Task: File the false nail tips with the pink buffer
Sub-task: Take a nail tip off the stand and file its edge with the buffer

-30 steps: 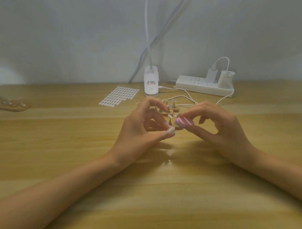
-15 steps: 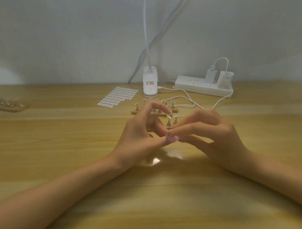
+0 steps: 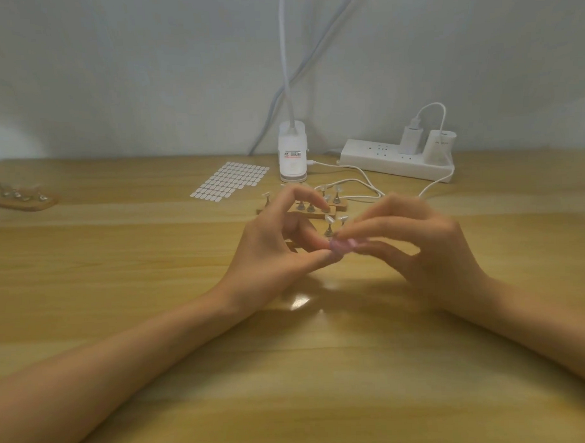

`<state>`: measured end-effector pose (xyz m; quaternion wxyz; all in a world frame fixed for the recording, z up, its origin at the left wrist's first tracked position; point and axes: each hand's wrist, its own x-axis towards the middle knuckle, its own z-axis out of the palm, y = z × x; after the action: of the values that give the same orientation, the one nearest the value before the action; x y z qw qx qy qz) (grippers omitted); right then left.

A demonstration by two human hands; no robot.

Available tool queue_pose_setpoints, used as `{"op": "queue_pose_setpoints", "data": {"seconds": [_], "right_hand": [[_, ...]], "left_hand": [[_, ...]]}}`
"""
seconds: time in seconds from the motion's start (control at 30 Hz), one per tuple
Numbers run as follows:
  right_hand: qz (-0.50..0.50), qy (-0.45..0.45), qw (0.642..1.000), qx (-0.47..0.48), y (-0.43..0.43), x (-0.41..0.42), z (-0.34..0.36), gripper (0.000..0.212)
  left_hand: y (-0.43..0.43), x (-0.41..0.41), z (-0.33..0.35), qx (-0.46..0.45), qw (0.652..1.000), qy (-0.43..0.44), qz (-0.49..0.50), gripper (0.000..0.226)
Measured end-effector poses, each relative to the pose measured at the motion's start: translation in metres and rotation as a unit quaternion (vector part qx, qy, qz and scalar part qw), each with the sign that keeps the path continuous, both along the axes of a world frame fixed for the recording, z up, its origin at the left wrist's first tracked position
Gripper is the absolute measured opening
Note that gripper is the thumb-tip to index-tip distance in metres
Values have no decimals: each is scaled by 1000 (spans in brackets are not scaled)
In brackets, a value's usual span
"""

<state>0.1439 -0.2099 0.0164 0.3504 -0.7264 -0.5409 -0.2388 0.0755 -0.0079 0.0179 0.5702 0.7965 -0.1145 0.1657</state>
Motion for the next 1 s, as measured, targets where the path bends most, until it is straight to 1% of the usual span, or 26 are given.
{"op": "queue_pose_setpoints", "data": {"seconds": [0.13, 0.27, 0.37, 0.47, 0.57, 0.7, 0.77, 0.9, 1.0], "right_hand": [[14, -22, 1000, -10, 1, -2, -1, 16], [0, -2, 1000, 8, 0, -1, 1, 20], [17, -25, 1000, -4, 0, -2, -2, 16], [-7, 0, 1000, 7, -1, 1, 0, 19], [9, -20, 1000, -1, -1, 0, -2, 15], [2, 1, 1000, 9, -1, 1, -2, 22], [22, -11, 1000, 6, -1, 1, -3, 20], [2, 11, 1000, 15, -1, -1, -2, 21], [29, -18, 999, -3, 1, -3, -2, 18]], "left_hand": [[-1, -1, 0, 1, 1000, -4, -9, 49], [-1, -1, -1, -2, 1000, -8, -7, 45], [-2, 0, -1, -8, 1000, -10, -17, 46], [0, 1, -3, -14, 1000, -4, -9, 45], [-2, 1, -3, -8, 1000, -11, -20, 44], [-1, 2, -3, -13, 1000, -10, -17, 44], [-2, 1, -3, -4, 1000, -12, -22, 45], [-1, 1, -4, -18, 999, -9, -25, 45], [-1, 1, -3, -17, 999, -10, -30, 47]]}}
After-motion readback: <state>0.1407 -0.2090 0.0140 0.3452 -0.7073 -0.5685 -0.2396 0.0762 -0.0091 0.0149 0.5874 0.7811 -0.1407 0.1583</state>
